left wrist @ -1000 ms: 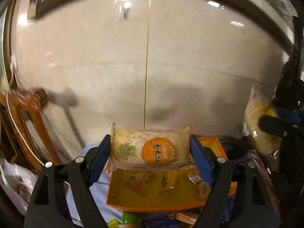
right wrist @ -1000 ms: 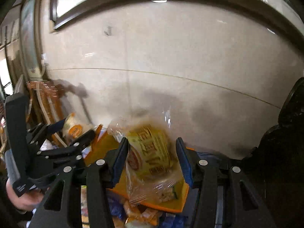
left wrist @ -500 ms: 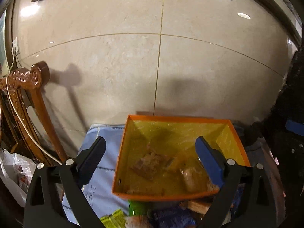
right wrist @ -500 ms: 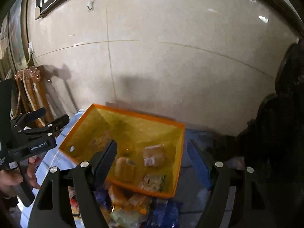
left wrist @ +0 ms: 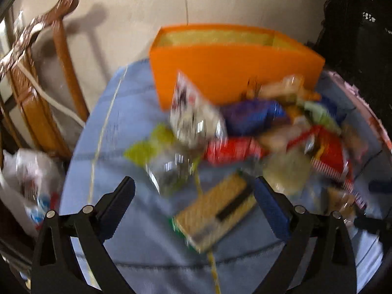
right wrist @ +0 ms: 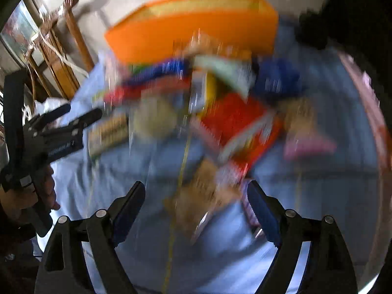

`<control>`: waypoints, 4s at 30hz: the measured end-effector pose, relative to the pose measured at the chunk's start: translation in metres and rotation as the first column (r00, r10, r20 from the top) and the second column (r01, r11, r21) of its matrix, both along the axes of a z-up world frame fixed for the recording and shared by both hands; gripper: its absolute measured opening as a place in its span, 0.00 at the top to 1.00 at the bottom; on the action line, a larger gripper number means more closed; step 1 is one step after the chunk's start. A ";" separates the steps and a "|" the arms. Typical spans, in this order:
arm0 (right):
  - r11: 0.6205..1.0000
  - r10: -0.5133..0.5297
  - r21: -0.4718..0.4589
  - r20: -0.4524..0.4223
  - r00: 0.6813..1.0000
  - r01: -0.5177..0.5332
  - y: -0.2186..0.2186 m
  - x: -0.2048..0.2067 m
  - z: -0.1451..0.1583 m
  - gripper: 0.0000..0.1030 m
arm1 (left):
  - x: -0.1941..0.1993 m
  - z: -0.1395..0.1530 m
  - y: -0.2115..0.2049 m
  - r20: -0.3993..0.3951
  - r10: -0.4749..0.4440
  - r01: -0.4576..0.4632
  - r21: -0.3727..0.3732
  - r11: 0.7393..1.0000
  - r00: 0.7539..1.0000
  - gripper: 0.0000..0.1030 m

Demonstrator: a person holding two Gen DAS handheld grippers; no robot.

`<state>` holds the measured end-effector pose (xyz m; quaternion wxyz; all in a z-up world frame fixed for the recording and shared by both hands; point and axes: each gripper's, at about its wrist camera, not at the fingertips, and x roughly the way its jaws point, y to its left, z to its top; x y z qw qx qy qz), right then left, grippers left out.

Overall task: Organize snacks
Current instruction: 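Grasp cracker pack with left tool while right tool grasps brown snack bag, then drop both held packs into the orange box and open both tools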

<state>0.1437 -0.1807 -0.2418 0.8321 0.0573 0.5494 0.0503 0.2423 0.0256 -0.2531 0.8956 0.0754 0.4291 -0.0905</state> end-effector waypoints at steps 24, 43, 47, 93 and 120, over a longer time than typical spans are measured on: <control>0.987 0.082 -0.132 -0.042 0.996 -0.087 0.035 -0.019 -0.048 0.62 | -0.010 -0.044 -0.024 -0.029 -0.087 0.084 -0.089 0.993 0.996 0.58; 0.994 0.083 -0.076 0.057 0.995 -0.078 0.008 -0.034 -0.001 0.62 | -0.066 0.005 0.003 0.108 -0.149 0.166 -0.168 0.972 0.983 0.59; 0.995 0.070 -0.070 0.075 0.995 -0.065 0.004 -0.035 0.007 0.62 | -0.070 0.020 0.011 0.132 -0.130 0.154 -0.191 0.969 0.983 0.59; 0.991 0.125 -0.105 0.454 0.882 -0.086 -0.028 0.115 0.261 0.62 | 0.081 0.235 -0.065 0.364 -0.047 0.100 -0.128 0.987 0.930 0.55; 0.986 0.122 -0.145 0.336 0.934 -0.076 -0.046 0.150 0.199 0.29 | 0.108 0.165 -0.016 0.215 0.076 -0.054 -0.107 0.993 0.974 0.12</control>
